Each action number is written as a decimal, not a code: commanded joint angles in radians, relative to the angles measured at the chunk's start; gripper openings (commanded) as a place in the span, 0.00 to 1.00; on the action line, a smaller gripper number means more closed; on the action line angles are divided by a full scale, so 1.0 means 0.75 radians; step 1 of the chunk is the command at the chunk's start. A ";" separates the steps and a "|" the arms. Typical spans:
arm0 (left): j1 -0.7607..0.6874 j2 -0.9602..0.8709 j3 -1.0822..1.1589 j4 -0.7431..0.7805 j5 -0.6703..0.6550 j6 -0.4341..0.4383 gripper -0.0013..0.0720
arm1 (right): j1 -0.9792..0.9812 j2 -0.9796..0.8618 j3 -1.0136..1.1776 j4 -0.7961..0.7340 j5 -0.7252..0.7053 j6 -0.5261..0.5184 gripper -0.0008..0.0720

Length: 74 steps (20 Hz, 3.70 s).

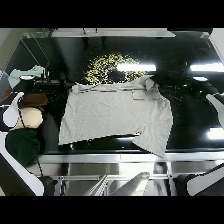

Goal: Fold the shirts.

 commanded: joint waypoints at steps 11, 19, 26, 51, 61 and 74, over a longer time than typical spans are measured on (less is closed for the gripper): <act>0.016 -0.052 0.034 -0.025 -0.293 -0.035 0.03 | -0.225 -0.007 0.018 -0.364 0.492 0.018 0.03; 0.097 -0.049 -0.145 -0.023 -0.326 -0.057 0.02 | -0.235 -0.023 -0.113 -0.487 0.404 0.002 0.03; 0.104 -0.049 -0.155 0.111 -0.321 -0.072 0.02 | -0.245 -0.022 -0.109 -0.464 0.260 0.013 0.03; 0.256 1.184 -1.251 0.904 -0.128 -0.246 0.48 | -0.506 0.939 -0.976 -0.996 0.518 0.821 0.80; 0.223 0.782 -1.263 0.761 0.102 -0.136 0.48 | -0.505 0.963 -1.204 -0.996 0.437 0.841 0.80; 0.127 0.578 -0.964 0.759 -0.042 -0.146 0.04 | -0.465 0.666 -1.303 -0.531 0.368 0.457 0.31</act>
